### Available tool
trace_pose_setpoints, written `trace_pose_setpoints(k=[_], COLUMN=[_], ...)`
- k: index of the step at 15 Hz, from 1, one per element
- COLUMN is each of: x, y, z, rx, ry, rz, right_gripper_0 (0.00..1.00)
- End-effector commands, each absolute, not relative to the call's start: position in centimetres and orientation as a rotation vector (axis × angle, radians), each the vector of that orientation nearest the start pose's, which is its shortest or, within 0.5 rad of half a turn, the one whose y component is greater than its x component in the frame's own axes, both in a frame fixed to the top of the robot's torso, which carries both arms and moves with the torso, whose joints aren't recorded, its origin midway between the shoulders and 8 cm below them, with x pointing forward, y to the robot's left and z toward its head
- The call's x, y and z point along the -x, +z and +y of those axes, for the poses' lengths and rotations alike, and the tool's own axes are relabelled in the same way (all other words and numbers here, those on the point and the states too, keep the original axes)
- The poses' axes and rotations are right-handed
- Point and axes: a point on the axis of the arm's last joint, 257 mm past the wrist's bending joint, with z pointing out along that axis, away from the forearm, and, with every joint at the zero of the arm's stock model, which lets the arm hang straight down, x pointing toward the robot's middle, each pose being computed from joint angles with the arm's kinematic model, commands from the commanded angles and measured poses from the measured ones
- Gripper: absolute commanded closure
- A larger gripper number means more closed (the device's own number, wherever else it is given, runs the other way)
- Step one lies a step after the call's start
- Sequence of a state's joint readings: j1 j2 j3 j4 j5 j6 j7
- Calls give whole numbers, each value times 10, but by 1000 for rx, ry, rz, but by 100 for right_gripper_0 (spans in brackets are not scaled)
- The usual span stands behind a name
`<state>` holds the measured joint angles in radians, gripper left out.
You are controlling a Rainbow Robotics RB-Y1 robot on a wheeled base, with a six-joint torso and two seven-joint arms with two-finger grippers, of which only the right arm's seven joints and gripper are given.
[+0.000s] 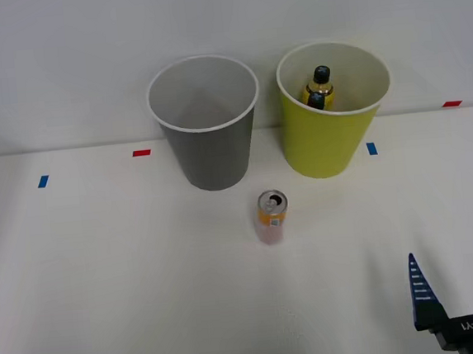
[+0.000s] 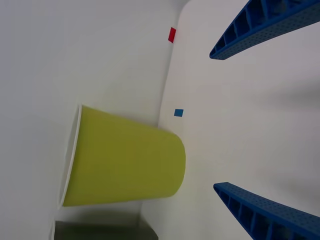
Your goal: Put cans in the gray bin, plastic bottles in the light green bin
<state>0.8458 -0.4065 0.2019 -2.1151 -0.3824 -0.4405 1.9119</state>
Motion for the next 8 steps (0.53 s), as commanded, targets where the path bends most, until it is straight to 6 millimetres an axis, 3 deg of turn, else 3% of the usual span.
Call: trace_pose_setpoints(k=[1, 4, 8], x=[-280, -272, -245], y=[-235, -246, -250], z=[-285, -285, -275], rx=[138, 102, 100], ry=[-126, -65, 27], rz=[1534, 1512, 1522], right_gripper_0=[16, 16, 16])
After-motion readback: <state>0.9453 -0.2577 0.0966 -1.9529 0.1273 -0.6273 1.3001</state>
